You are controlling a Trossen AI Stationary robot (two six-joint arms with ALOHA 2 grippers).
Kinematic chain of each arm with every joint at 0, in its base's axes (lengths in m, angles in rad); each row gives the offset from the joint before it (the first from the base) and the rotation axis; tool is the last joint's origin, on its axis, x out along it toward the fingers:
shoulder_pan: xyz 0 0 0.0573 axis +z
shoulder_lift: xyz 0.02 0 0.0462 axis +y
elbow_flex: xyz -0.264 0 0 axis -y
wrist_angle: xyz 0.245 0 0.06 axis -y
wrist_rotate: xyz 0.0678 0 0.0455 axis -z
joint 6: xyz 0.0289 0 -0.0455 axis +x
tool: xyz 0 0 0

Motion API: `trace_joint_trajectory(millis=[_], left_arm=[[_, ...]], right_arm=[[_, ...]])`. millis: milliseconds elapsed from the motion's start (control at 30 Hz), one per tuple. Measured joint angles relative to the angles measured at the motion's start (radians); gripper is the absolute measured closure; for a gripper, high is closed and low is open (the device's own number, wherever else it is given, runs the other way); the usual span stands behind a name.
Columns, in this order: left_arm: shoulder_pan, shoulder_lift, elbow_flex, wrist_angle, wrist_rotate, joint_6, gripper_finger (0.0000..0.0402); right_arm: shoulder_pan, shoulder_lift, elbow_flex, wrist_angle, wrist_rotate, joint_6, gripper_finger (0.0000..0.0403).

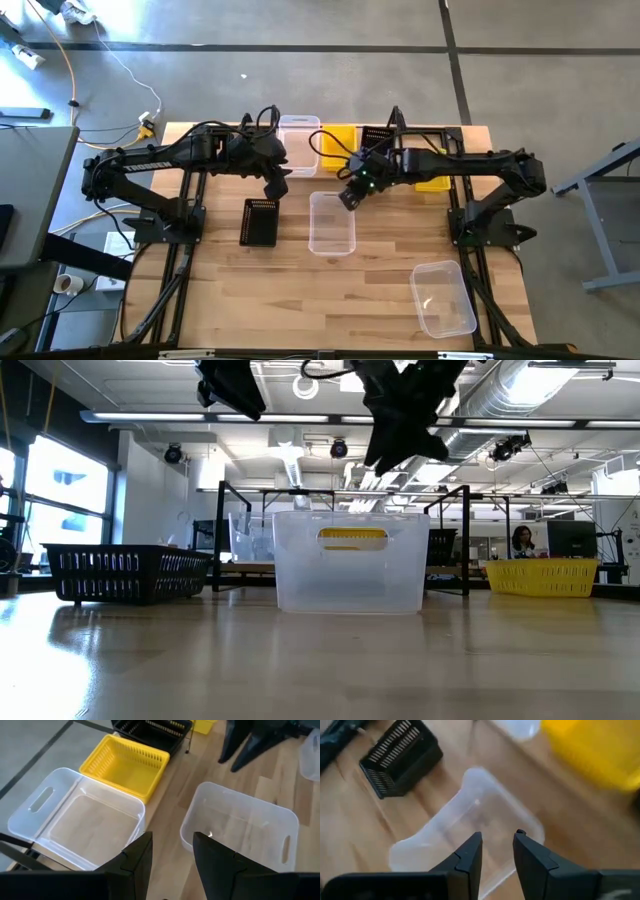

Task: Stack baskets on shelf by color
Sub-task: Stack the top transparent bin on the transparent bin on the shelf

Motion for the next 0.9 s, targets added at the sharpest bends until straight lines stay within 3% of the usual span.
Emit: trace_joint_trajectory(millis=[200,400,900], left_arm=[[0.0,0.0,0.0,0.0,0.01,0.0,0.027],[-0.003,0.0,0.0,-0.013,0.096,0.0,0.027],[-0.021,0.0,0.0,-0.011,0.099,0.026,0.0271]], right_arm=[[0.031,0.003,-0.001,-0.061,-0.015,0.248,0.0307],[0.032,0.034,-0.001,-0.113,-0.026,0.464,0.0307],[0.029,0.198,-0.002,-0.154,-0.059,0.534,0.0307]])
